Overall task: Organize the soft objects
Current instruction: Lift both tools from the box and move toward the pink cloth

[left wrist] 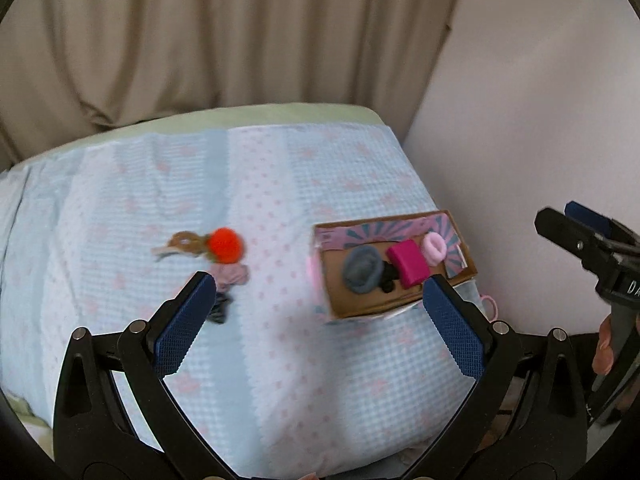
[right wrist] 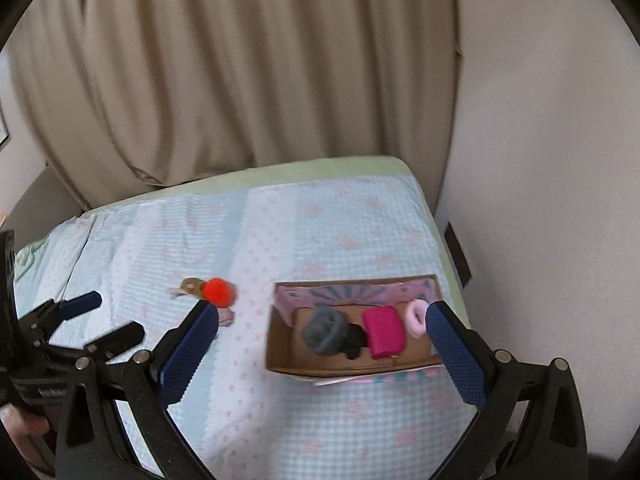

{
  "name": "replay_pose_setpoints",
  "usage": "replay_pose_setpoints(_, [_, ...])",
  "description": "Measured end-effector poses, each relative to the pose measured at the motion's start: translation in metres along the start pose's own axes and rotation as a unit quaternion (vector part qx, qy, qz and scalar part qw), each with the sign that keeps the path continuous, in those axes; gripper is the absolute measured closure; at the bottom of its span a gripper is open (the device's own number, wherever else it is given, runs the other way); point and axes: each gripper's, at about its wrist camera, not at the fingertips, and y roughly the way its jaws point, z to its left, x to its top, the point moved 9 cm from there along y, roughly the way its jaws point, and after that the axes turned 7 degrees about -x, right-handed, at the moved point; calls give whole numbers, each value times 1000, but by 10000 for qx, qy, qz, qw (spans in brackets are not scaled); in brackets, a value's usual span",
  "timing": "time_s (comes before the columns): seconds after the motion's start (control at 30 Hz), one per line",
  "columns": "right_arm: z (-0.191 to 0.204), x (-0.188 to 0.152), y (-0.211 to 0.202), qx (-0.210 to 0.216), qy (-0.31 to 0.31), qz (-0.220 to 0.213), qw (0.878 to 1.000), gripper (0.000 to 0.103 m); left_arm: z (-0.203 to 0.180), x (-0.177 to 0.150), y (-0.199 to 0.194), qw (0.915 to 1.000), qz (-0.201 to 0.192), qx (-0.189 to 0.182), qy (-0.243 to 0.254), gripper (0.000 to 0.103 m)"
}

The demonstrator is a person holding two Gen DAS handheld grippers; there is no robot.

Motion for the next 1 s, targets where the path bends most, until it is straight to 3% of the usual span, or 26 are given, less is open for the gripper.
replay_pose_setpoints(0.23, [72, -15, -16, 245, 102, -58, 9996, 0, 80, -22, -52, 9990, -193, 395, -70, 0])
replay_pose_setpoints(0.5, [134, -20, -9, 269, 56, 48, 9996, 0, 147, -38, -67, 9988, -127, 357, -319, 0])
replay_pose_setpoints(0.7, [174, -24, 10, 326, -62, 300, 9990, 0, 183, -47, -52, 9983, 106, 243, -528, 0])
replay_pose_setpoints(1.0, [228, -46, 85, 487, -781, 1174, 9888, 0, 216, -78, 8, 9914, 732, 1, -1089, 0])
